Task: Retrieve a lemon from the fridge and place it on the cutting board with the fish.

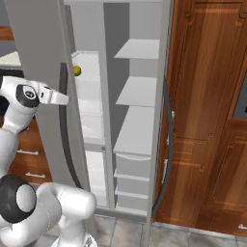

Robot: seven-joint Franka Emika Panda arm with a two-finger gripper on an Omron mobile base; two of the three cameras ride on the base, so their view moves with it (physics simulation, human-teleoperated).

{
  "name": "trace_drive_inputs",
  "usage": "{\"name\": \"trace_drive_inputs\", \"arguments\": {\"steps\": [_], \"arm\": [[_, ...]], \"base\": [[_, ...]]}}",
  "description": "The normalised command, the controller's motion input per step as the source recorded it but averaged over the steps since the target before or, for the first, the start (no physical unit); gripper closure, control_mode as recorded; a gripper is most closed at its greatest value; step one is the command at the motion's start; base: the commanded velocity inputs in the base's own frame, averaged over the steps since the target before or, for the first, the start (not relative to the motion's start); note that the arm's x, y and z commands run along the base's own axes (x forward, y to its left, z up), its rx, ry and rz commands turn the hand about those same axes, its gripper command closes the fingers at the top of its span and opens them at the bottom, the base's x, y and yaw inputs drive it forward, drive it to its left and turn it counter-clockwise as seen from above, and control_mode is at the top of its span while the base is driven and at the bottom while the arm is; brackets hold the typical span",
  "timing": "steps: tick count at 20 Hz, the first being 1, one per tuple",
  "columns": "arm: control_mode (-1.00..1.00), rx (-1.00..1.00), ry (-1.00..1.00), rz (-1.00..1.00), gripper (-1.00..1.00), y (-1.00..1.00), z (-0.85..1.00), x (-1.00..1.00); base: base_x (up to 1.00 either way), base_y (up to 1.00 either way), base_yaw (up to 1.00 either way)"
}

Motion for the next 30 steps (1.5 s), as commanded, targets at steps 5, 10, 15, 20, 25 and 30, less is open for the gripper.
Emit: {"name": "trace_drive_inputs", "arguments": {"steps": [5,10,15,20,25,30], "arm": [[-1.00,0.07,0.08,-0.17,1.00,0.29,0.11,-1.00],[-1.00,0.04,0.00,-0.06,1.00,0.56,-0.11,-0.95],[-1.00,0.00,0.00,-0.06,-1.00,0.72,-0.14,-0.68],[-1.00,0.00,0.04,-0.09,-1.00,0.46,0.01,-0.01],[-1.00,0.00,0.15,-0.14,-1.00,0.60,0.11,0.00],[-1.00,0.00,0.09,-0.11,-1.00,0.24,0.00,-0.39]], "base": [[0.00,0.00,0.00],[0.00,0.00,0.00],[0.00,0.00,0.00],[0.00,0.00,0.00],[0.00,0.00,0.00],[0.00,0.00,0.00]]}}
